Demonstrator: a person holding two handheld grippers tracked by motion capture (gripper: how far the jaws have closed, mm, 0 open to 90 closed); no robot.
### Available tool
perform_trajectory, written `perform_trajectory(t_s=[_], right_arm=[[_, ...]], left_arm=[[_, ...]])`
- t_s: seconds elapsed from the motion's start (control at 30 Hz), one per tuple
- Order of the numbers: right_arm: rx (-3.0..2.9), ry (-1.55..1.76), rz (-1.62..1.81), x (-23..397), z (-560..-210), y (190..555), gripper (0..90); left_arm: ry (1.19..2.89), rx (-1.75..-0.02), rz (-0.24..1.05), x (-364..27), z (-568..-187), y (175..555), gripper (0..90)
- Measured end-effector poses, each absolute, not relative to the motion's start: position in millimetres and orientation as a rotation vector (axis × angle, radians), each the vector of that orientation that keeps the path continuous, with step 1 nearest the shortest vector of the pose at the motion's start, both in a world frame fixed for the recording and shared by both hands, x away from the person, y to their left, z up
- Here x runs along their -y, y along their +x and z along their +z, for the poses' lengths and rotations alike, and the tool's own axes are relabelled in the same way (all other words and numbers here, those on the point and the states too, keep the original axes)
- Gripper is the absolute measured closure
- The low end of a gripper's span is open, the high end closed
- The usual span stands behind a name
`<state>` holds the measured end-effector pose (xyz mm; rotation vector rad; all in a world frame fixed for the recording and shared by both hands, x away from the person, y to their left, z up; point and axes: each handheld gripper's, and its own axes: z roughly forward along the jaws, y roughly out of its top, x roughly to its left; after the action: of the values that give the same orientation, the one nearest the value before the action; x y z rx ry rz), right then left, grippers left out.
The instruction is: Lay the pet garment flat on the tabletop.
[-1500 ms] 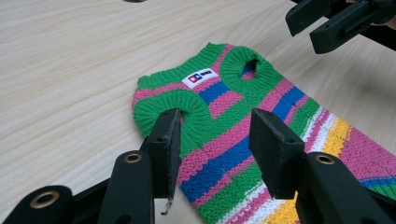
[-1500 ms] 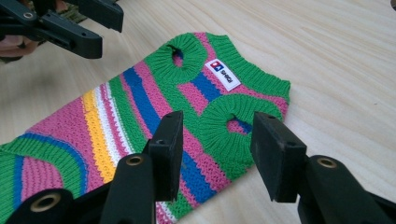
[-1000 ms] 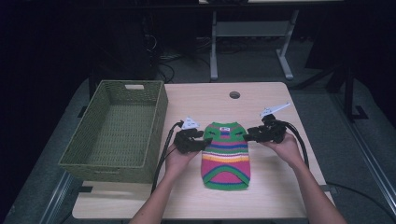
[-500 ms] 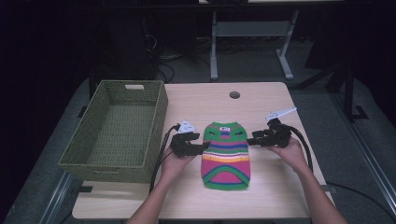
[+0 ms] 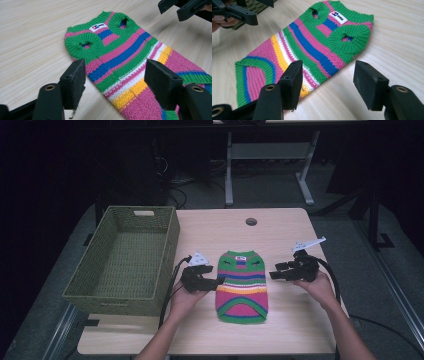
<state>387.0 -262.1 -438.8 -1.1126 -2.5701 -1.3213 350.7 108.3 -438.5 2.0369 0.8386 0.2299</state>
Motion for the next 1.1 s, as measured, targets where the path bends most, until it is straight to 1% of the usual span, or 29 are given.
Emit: perform_trajectory(t_s=[0.3, 0.57, 1.1], right_arm=[[2.582, -1.106, -1.311, 272.2, -439.5, 372.9, 38.1], [2.576, -1.098, -1.294, 278.3, -439.2, 361.1, 34.5], [2.586, -1.090, -1.298, 288.0, -446.2, 339.5, 32.9]], left_arm=[[2.019, -0.838, 0.199, -113.5, -441.1, 339.6, 30.9], [2.033, -0.800, 0.195, -113.1, -437.0, 329.9, 28.8], [2.050, -0.766, 0.179, -120.7, -439.7, 310.1, 27.5]])
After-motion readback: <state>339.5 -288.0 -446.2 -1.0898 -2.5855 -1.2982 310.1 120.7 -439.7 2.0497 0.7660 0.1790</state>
